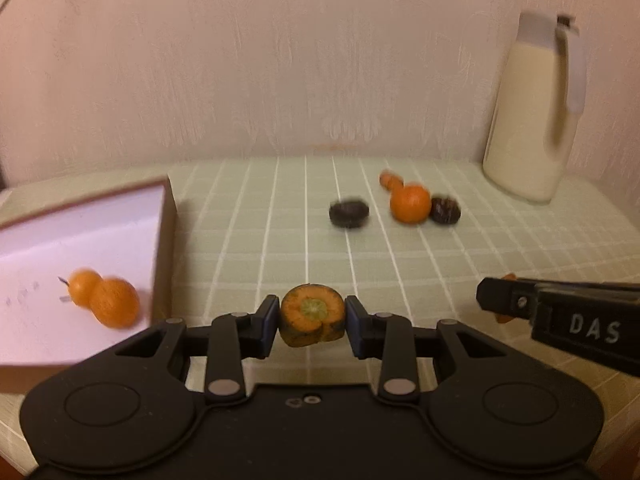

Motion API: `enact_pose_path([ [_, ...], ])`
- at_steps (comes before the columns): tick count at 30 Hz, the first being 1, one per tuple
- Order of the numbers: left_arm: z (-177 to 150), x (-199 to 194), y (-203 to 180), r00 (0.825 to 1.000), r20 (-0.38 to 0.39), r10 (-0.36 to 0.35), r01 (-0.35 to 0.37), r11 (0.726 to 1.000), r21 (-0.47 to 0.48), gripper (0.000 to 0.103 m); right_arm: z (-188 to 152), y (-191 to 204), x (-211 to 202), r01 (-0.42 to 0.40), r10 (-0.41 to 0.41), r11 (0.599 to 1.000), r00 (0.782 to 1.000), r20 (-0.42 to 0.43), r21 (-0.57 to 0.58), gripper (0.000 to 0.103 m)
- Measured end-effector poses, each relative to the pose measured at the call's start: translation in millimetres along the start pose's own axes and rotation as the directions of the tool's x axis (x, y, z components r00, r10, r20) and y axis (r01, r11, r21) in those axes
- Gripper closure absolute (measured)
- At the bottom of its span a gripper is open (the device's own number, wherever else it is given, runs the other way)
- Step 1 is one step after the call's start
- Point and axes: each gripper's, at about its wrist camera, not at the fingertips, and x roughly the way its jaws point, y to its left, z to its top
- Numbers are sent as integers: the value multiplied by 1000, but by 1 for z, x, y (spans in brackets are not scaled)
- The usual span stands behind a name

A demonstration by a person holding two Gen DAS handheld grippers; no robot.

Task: Organize fruits
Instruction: 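Carry the slice in the left tool over the box while the right tool carries its piece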

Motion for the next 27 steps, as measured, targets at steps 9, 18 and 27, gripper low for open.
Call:
enact_pose_path([
  [9, 18, -56, 41, 990, 129, 56, -52, 998, -29, 77, 13, 44, -24, -81, 87, 995, 991, 103, -54, 81],
  [18, 12, -104, 103, 971, 174, 166, -149, 983, -106, 77, 9, 118, -40, -205, 231, 964, 961, 151, -169, 81],
  [27, 6, -135, 176, 931, 175, 320, -280, 935, -219, 77, 2, 187, -31, -282, 338, 915, 926, 168, -290, 81],
])
